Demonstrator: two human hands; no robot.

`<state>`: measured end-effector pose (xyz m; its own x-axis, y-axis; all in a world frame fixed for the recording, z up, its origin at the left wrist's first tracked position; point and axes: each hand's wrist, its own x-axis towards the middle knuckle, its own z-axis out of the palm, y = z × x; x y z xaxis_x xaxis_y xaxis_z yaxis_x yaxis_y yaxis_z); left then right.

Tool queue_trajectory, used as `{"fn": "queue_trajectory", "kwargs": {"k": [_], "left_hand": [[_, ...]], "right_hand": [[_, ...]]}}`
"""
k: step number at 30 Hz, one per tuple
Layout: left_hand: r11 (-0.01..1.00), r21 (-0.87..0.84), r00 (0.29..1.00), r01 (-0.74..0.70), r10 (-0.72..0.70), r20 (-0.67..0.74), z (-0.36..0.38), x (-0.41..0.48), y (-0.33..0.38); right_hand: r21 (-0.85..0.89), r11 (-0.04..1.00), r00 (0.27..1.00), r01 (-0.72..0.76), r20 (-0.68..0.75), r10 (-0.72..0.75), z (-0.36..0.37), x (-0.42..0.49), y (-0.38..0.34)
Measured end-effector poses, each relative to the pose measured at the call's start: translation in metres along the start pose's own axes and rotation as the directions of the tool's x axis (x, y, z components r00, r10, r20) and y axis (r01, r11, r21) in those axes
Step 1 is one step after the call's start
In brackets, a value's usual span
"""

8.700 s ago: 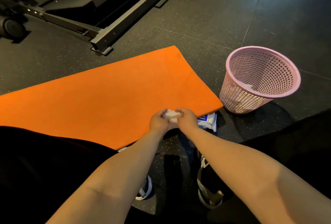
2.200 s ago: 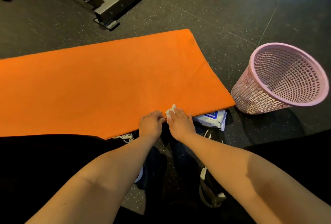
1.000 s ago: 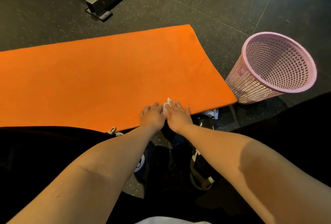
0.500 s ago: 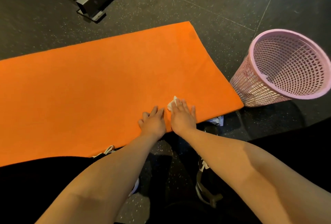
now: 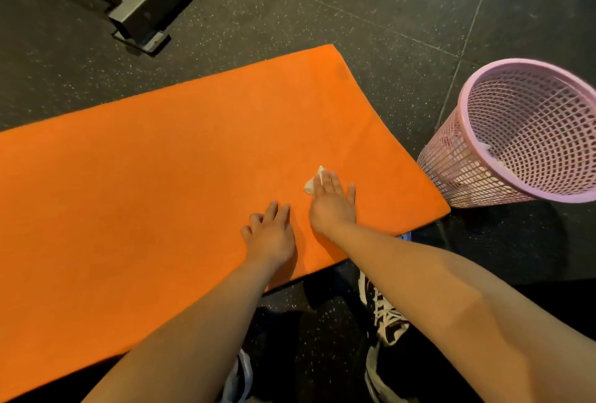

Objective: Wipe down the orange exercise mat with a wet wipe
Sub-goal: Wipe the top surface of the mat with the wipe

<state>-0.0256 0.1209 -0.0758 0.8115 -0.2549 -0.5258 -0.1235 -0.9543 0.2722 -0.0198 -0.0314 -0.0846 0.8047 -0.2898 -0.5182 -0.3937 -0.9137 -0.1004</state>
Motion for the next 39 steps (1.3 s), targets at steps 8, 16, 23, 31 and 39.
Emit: {"fn": "queue_trajectory", "kwargs": {"k": [8,16,23,31,39], "left_hand": [[0.994,-0.107,0.997,0.033,-0.04,-0.072,-0.004,0.033,0.003],[0.992,-0.116,0.998,0.055,-0.055,0.001,-0.006,0.058,0.019],[0.997,-0.065,0.999,0.042,-0.042,-0.003,0.003,0.053,0.019],[0.99,-0.127,0.997,-0.066,0.06,-0.052,0.01,0.022,0.013],[0.979,-0.177,0.995,-0.098,0.093,-0.034,0.018,-0.014,0.017]], "right_hand": [[-0.032,0.959,0.959,0.281,0.037,-0.28,0.006,0.02,-0.021],[0.031,0.976,0.976,0.215,0.016,-0.216,0.006,0.02,-0.015],[0.02,0.994,0.994,0.111,-0.006,-0.111,-0.004,0.017,-0.002],[-0.077,0.968,0.971,0.24,0.042,-0.237,-0.011,-0.001,0.007],[-0.048,0.964,0.964,0.263,0.045,-0.261,0.003,-0.049,0.011]]}}
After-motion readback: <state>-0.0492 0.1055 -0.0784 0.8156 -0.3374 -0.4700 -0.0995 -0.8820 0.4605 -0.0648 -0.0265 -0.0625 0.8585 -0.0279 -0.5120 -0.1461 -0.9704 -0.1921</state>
